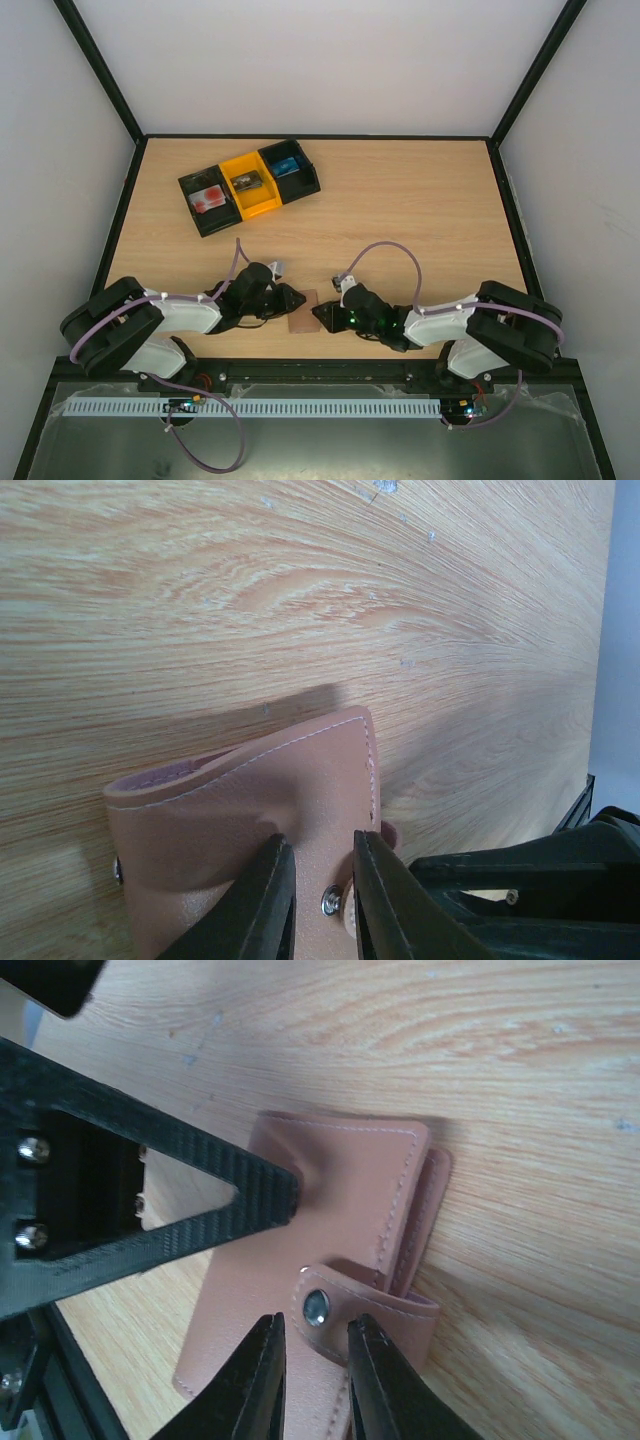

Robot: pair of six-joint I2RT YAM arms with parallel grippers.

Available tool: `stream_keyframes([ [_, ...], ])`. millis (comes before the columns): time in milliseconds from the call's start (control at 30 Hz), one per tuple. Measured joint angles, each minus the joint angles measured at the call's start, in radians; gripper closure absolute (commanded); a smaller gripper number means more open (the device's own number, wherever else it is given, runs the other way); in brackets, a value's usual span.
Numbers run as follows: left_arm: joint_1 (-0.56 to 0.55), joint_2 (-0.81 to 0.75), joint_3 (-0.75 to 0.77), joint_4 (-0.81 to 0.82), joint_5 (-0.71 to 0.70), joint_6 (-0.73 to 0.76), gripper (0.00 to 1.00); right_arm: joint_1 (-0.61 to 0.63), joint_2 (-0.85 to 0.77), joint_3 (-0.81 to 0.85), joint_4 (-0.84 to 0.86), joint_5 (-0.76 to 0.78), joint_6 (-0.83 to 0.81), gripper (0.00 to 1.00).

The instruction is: Take the credit cards out of the card holder

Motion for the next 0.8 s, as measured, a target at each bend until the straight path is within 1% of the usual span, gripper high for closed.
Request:
stream_keyframes([
  [133,0.0,0.0,0.0,0.0,0.0,0.0,0.79,0.0,-0.024,0.002,-0.002,0.007,0.001,0.81],
  [500,0.0,0.0,0.0,0.0,0.0,0.0,0.79,0.0,-0.018,0.021,-0.024,0.027,0.003,0.81],
  [800,0.0,0.0,0.0,0.0,0.001,0.0,0.79,0.0,0.032,0.053,-0.036,0.029,0.003,0.82],
])
